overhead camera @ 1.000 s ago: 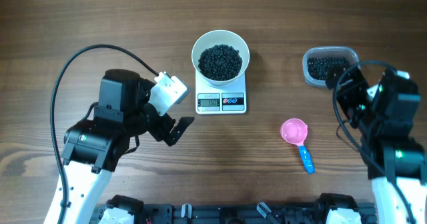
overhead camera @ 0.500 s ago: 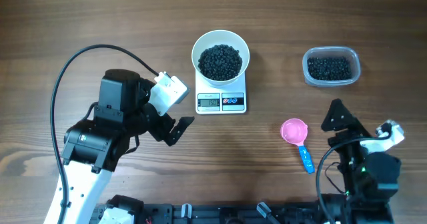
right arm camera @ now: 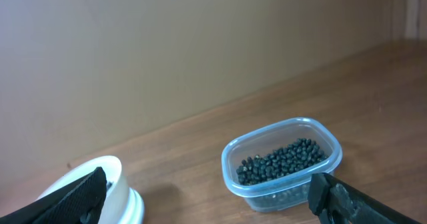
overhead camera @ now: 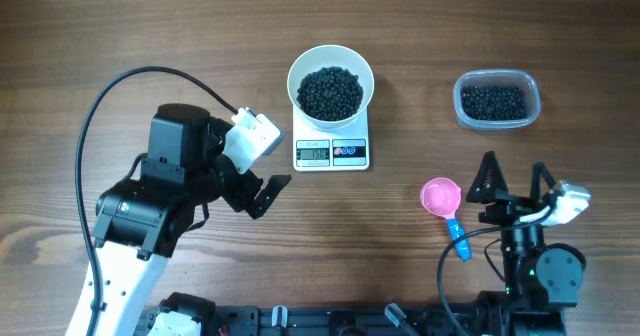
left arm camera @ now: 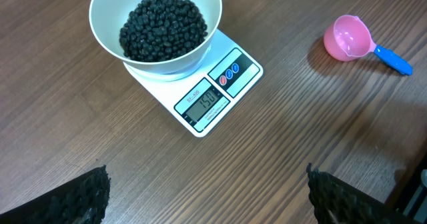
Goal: Scoop item into bowl and weigh 150g on scale
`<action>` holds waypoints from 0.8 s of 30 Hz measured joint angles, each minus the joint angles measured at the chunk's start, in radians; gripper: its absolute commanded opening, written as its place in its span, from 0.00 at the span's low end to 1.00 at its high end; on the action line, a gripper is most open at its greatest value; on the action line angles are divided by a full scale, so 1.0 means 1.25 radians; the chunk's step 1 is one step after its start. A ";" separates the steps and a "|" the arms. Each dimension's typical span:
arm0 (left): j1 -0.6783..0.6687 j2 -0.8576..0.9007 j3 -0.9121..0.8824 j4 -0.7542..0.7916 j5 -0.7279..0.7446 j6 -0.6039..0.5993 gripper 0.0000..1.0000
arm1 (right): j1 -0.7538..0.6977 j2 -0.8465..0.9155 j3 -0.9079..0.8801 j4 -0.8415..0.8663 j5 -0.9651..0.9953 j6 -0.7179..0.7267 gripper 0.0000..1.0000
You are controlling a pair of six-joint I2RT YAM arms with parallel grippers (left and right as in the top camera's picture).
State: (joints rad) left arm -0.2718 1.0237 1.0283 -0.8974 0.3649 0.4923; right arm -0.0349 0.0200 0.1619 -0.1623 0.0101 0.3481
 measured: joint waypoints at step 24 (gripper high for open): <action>0.000 0.000 0.000 0.000 0.000 0.000 1.00 | 0.059 -0.002 -0.102 0.092 -0.032 -0.161 1.00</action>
State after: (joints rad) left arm -0.2718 1.0237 1.0283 -0.8974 0.3649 0.4923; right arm 0.0387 0.0174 0.0341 -0.0467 -0.0299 0.1471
